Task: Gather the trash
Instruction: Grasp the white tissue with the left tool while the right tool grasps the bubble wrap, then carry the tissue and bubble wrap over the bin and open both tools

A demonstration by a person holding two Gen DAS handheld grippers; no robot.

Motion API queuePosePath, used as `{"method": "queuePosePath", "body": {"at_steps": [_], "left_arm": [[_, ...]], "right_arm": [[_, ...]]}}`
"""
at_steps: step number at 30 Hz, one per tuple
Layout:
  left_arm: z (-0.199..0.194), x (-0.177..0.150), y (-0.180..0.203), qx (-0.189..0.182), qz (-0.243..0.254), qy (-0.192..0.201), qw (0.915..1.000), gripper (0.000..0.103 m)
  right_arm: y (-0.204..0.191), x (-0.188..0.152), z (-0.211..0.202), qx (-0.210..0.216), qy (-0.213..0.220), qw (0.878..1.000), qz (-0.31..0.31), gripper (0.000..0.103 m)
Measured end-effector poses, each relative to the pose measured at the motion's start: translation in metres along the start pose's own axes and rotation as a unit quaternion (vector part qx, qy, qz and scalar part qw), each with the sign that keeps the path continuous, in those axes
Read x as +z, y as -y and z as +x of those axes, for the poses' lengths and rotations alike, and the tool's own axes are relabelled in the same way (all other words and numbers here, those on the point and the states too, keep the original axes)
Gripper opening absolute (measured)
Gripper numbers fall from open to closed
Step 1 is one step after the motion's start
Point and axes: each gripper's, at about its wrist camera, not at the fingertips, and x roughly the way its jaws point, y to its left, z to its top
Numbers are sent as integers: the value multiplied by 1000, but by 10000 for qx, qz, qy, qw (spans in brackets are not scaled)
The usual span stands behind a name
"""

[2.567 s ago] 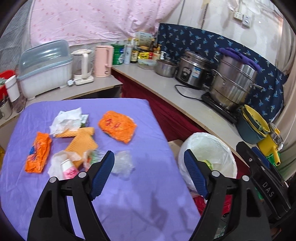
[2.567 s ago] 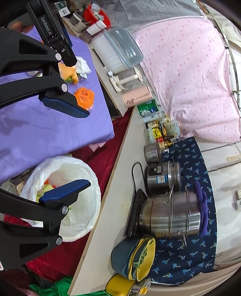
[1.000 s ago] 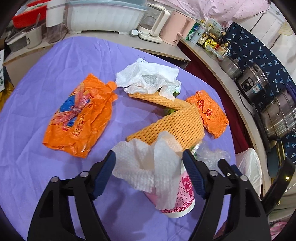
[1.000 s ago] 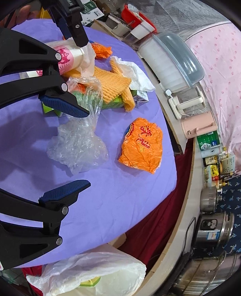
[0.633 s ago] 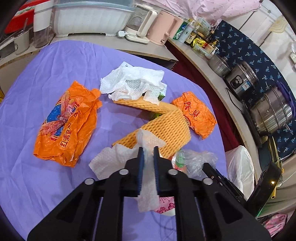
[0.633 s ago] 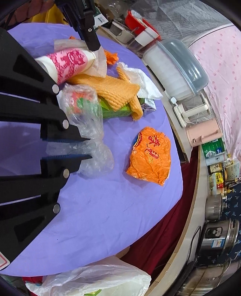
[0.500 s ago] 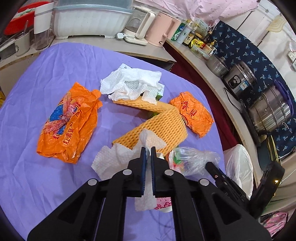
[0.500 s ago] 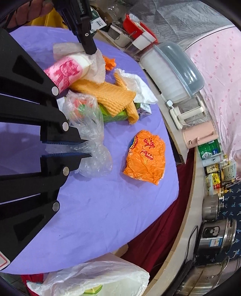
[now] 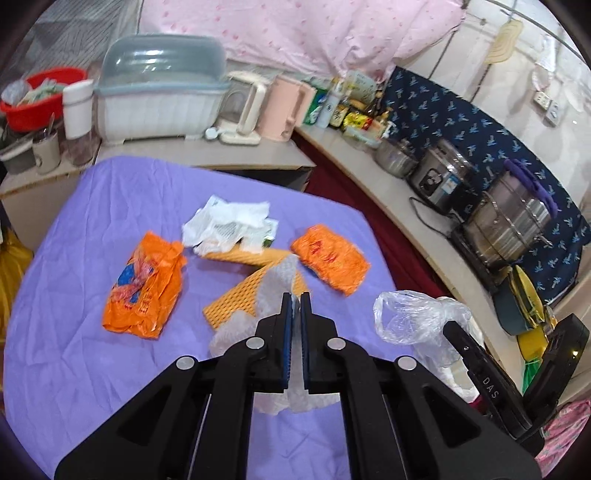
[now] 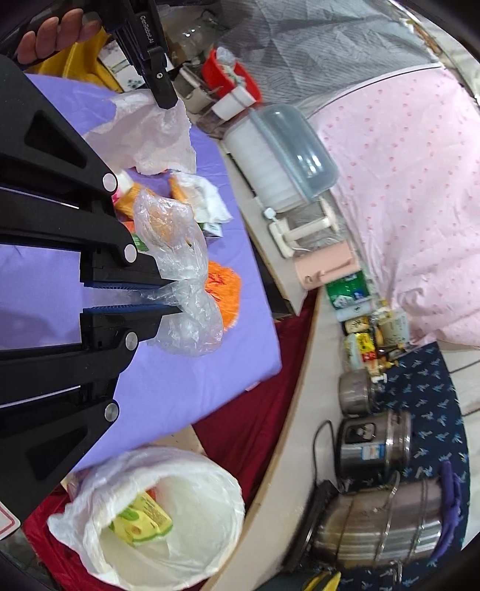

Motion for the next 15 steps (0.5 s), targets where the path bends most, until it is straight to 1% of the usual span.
{"method": "queuePosePath", "body": {"at_steps": [4,9,15], "left_arm": [[-16,5,34,-184,263,176,9993,4],[-26,5,84,-477,656,273,9963,4],[-28,-3,151,-867,1162,290,9890,4]], "right_arm": [[15,12,-34,-95,333,9994,97,7],[44,19,-71,-281,667,9970,280,7],[90,18,-104,-612,908,9924,568,7]]}}
